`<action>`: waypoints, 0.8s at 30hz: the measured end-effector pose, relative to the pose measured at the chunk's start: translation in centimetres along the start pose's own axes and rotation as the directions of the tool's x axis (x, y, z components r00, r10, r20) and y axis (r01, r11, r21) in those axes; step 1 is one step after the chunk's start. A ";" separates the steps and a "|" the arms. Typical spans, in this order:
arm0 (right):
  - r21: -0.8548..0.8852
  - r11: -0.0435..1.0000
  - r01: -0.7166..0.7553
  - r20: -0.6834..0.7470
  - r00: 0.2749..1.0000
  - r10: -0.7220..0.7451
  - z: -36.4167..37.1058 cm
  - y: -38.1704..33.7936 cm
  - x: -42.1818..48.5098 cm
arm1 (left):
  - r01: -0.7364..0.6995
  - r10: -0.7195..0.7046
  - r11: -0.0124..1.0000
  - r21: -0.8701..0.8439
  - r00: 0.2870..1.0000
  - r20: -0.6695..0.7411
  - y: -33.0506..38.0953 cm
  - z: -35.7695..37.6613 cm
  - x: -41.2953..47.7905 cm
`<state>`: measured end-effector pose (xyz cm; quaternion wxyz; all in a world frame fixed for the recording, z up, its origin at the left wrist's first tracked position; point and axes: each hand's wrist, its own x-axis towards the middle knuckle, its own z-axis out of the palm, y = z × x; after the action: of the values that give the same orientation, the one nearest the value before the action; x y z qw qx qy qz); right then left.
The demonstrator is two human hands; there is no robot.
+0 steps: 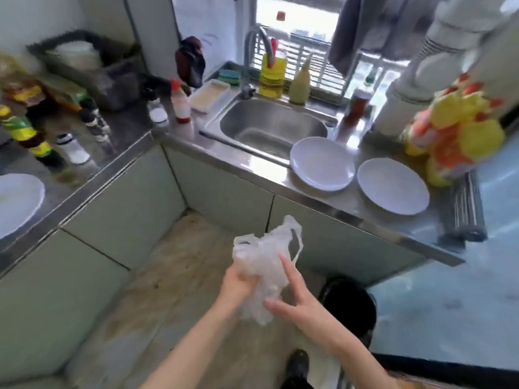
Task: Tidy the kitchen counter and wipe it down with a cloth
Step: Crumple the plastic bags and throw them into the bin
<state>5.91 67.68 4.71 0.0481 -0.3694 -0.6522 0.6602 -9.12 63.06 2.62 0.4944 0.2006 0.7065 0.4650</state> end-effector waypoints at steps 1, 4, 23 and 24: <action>-0.056 0.998 0.027 -0.027 0.999 -0.028 -1.0 1.3 0.0 | 0.091 -0.084 0.993 -0.070 0.991 0.106 0.5 2.0 0.8; -0.051 0.998 0.029 -0.213 0.976 -0.039 -4.8 5.3 0.6 | 0.190 -0.141 0.976 -0.107 0.922 0.360 0.5 8.0 3.7; 0.012 0.776 -0.631 -0.794 0.465 0.391 -21.6 47.7 11.8 | -0.237 -0.122 0.700 0.674 0.890 0.439 -27.1 26.1 27.6; 0.003 0.773 -0.634 -0.807 0.455 0.376 -21.6 50.2 13.2 | -0.258 -0.115 0.690 0.677 0.883 0.454 -28.8 26.9 29.0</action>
<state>29.28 85.43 -43.24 0.0640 -0.7952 -0.5157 0.3123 7.26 82.96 -38.98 0.5098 0.5109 0.6836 0.1081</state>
